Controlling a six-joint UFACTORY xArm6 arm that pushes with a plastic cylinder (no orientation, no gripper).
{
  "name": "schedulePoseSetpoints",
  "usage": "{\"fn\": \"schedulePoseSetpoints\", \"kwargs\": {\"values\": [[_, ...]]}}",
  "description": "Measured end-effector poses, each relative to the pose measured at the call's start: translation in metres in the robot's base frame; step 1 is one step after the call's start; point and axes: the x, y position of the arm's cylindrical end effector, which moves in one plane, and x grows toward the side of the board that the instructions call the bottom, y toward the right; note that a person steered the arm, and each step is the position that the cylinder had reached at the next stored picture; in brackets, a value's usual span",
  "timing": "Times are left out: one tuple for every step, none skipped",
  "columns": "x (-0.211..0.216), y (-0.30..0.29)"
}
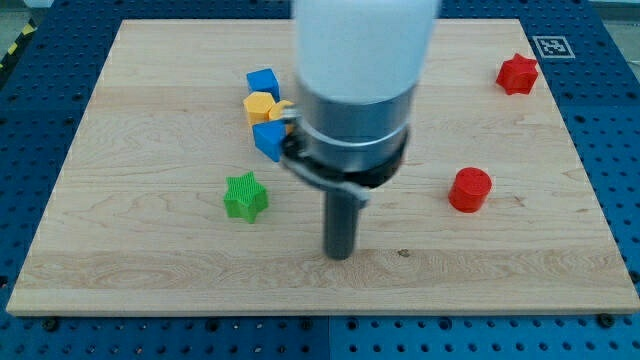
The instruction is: Slide the green star towards the top right
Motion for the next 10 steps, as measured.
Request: {"fn": "schedulePoseSetpoints", "kwargs": {"values": [[0.010,-0.051],[0.001,-0.095],[-0.011,-0.107],[-0.011,-0.107],[-0.034,-0.107],[-0.061,-0.107],[-0.061,-0.107],[-0.062,-0.094],[-0.063,-0.076],[-0.070,-0.073]]}}
